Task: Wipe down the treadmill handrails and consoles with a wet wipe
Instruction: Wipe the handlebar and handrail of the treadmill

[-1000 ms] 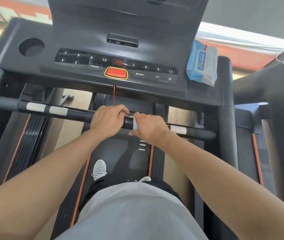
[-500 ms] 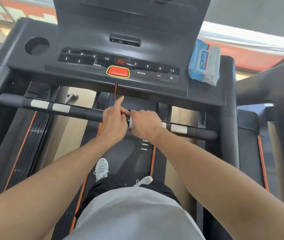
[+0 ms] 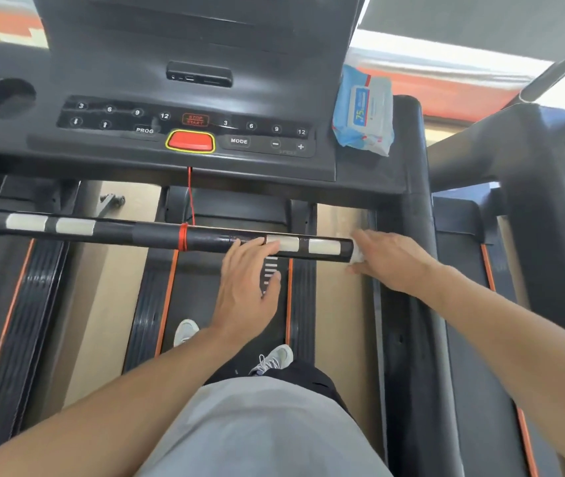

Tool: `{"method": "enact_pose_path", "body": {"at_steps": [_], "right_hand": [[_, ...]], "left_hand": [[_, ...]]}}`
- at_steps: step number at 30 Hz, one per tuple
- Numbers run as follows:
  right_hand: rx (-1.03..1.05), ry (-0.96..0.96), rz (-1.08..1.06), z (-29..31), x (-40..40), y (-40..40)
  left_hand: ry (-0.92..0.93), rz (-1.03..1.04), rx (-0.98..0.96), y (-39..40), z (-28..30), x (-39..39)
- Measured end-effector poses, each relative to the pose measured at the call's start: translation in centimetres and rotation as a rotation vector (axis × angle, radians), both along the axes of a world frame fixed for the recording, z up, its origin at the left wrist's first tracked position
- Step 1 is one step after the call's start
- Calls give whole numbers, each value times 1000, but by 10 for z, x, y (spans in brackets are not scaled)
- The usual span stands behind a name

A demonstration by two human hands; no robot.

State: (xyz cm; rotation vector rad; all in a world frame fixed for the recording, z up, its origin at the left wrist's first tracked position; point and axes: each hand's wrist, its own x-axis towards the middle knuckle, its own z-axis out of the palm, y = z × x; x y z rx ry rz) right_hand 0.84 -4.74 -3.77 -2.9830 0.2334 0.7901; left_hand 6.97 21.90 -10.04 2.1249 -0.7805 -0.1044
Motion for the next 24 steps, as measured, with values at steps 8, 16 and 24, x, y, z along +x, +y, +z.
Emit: {"method": "enact_pose_path", "body": {"at_steps": [8,16,24], "right_hand": [[581,-376,-342,32,-3,75],[1178,-251,-555,26,75,185],[1190,-436,-875,18,167,237]], "left_hand": [[513,55,-148,32,27,-3],[701,483,-372,104,42,24],[959,532,-520,172,25,70]]}}
